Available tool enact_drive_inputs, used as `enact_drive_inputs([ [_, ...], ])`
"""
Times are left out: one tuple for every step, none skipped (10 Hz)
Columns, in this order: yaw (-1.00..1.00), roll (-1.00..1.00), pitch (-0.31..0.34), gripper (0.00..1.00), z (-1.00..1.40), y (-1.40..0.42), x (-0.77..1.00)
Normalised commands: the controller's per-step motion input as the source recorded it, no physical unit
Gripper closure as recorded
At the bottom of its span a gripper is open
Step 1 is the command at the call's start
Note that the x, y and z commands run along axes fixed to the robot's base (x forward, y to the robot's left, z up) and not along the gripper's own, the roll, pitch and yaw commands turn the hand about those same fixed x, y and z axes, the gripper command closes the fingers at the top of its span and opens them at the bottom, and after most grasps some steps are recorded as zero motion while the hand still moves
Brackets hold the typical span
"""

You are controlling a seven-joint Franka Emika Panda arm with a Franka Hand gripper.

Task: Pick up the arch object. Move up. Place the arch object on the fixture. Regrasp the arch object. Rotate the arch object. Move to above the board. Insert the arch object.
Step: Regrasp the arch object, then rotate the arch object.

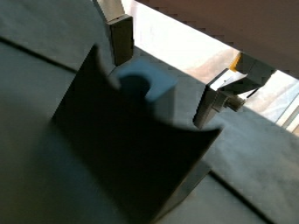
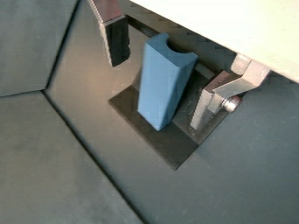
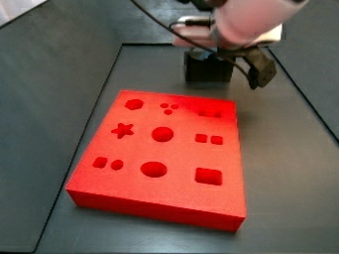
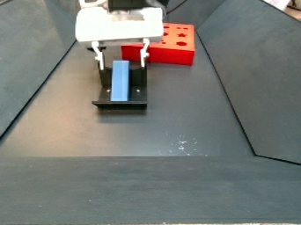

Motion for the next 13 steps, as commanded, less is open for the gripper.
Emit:
enact_drive_inputs([
  [0.03,0.04,0.014,0.00,-0.39,0.00,0.07],
  [0.04,0.04,0.017,0.00,-0.22,0.00,0.07],
  [0.00,0.00,0.000,1.00,0.00,0.00,0.00],
  [0.00,0.00,0.000,1.00,1.00,0.12,-0.85],
  [0.00,-0.03,-0.020,1.00,1.00,0.11,-0.85],
  [0.02,-0.08,-0.048,1.00,1.00,0.11,-0.85],
  [0.02,-0.09,-0.058,1.00,1.00,0.10,-0.85],
  [0.01,-0.11,-0.082,1.00,1.00,0.09,-0.86],
  [0.00,-0.12,-0.091,1.00,1.00,0.09,-0.87],
  [-0.02,-0.13,-0.112,1.00,1.00,0.09,-0.89],
  [-0.04,-0.13,-0.120,1.00,1.00,0.08,-0.90],
  [-0.06,-0.14,-0.126,1.00,1.00,0.08,-0.93],
  [-0.07,-0.15,-0.123,1.00,1.00,0.08,-0.94],
])
